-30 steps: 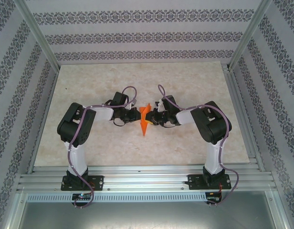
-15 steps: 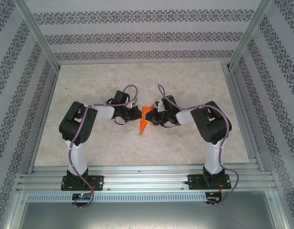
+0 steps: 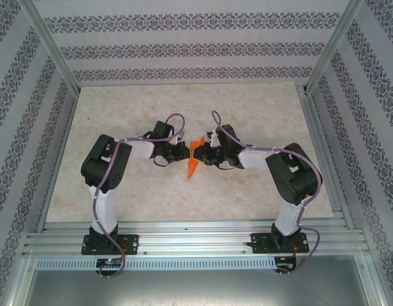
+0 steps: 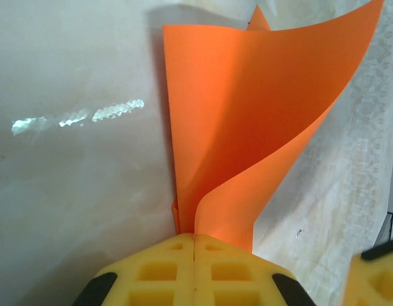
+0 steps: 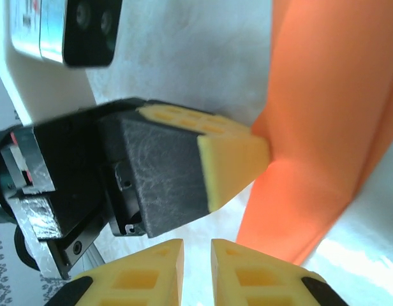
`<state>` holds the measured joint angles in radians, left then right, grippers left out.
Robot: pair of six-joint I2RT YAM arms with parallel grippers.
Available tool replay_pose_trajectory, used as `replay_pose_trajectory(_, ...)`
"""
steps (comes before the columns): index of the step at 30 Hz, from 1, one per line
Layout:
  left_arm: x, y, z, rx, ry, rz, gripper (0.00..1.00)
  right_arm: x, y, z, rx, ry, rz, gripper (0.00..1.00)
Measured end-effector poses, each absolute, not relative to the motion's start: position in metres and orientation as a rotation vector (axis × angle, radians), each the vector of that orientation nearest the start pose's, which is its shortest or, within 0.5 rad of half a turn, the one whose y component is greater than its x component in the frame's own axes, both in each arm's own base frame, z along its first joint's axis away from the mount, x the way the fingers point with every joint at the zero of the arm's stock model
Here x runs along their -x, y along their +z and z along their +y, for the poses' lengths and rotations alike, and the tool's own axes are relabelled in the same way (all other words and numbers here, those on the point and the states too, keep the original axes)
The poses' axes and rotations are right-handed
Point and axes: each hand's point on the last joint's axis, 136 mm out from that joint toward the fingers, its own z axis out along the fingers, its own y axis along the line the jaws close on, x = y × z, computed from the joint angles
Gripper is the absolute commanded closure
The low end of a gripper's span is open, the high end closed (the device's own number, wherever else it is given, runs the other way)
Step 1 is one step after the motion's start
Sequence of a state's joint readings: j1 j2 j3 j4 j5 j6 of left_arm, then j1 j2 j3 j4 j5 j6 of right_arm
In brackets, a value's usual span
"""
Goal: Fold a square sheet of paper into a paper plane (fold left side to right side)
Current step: Fold the wing for the fifth time at the center of the table.
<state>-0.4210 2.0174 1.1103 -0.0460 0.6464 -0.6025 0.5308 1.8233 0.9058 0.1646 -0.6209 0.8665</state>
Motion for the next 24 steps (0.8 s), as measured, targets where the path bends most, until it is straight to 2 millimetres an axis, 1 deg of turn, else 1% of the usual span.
replay_pose_trajectory(5, -0.373, 0.023, -0.280, -0.046, -1.194, 2.679, 0.97, -0.306, 0.058, 0.325, -0.045, 1.380, 2.623, 0.82)
replay_pose_trajectory(8, -0.373, 0.023, -0.280, -0.048, -1.194, 2.679, 0.97, -0.299, 0.049, 0.330, -0.048, 1.384, 2.648, 0.82)
replay_pose_trajectory(13, -0.373, 0.024, -0.280, -0.052, -1.192, 2.677, 0.97, -0.294, 0.036, 0.327, -0.074, 1.368, 2.687, 0.82)
replay_pose_trajectory(24, -0.373, 0.024, -0.280, -0.057, -1.191, 2.676, 0.97, -0.288, 0.027, 0.322, -0.089, 1.350, 2.715, 0.82)
